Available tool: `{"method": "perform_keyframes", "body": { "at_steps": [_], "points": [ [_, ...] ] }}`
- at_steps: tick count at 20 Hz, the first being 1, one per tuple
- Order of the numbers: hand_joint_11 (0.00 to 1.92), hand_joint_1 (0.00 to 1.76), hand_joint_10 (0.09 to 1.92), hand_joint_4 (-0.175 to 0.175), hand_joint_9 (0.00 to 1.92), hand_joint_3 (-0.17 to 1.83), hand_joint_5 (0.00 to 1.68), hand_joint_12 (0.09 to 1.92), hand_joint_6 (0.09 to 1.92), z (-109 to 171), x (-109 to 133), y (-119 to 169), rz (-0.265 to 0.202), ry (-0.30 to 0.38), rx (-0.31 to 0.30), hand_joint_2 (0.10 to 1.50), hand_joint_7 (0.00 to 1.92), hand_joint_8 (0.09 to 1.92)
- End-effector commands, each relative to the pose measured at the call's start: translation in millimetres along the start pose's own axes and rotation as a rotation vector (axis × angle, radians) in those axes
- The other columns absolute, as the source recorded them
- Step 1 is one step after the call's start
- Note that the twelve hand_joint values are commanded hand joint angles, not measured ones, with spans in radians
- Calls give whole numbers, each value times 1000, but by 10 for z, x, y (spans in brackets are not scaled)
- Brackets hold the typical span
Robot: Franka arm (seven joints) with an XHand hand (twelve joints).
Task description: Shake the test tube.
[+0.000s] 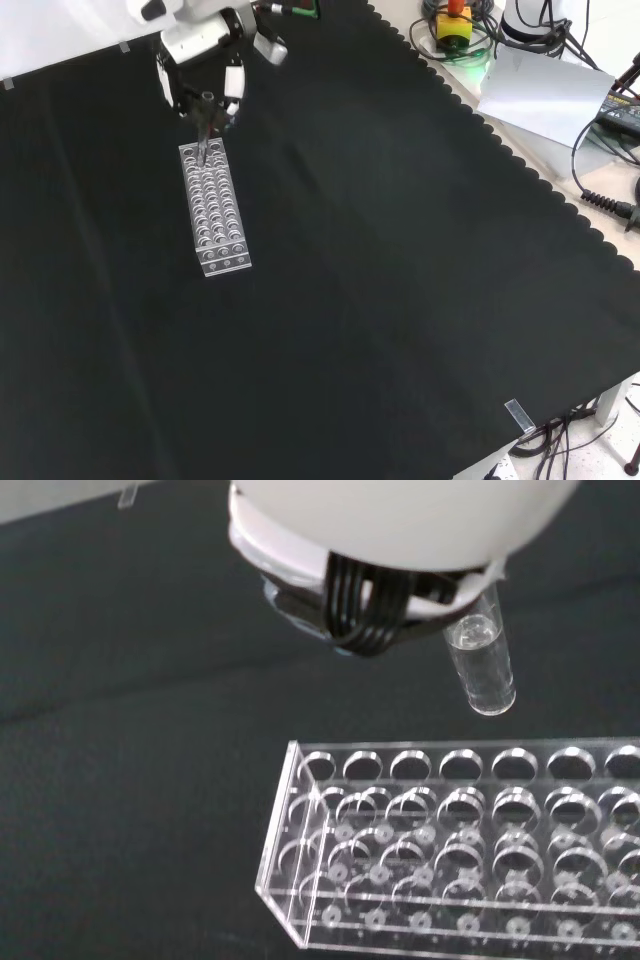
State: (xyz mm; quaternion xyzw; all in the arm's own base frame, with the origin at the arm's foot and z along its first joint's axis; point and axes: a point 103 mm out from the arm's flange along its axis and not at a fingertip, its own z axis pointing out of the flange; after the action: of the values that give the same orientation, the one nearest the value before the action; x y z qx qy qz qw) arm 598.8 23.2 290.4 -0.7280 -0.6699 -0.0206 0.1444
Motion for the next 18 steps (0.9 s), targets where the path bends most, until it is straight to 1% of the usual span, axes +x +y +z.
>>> {"method": "perform_keyframes", "body": {
  "at_steps": [1, 3, 6, 11, 13, 14, 18],
  "points": [
    [1225, 1438, 485, -175, 1354, 748, 1325, 961, 563, -273, -137, -137, 24, 17, -27, 558, 1402, 649],
    [1225, 1438, 485, -175, 1355, 749, 1326, 961, 562, -287, -101, -162, 23, 19, -27, 557, 1403, 648],
    [1226, 1438, 484, -175, 1355, 750, 1327, 962, 561, -291, 90, -185, -9, 17, -25, 556, 1404, 645],
    [1226, 1438, 483, -175, 1356, 751, 1328, 962, 559, -264, 576, -222, -69, 31, -21, 555, 1406, 643],
    [1226, 1439, 482, -175, 1356, 751, 1329, 961, 558, -244, 797, -241, -102, 36, -7, 555, 1407, 642],
    [1226, 1439, 482, -175, 1356, 751, 1329, 961, 558, -236, 889, -249, -107, 31, -1, 554, 1407, 641],
    [1226, 1439, 480, -175, 1357, 752, 1329, 961, 557, -238, 1145, -311, -166, 30, 16, 554, 1407, 640]
  ]
}}
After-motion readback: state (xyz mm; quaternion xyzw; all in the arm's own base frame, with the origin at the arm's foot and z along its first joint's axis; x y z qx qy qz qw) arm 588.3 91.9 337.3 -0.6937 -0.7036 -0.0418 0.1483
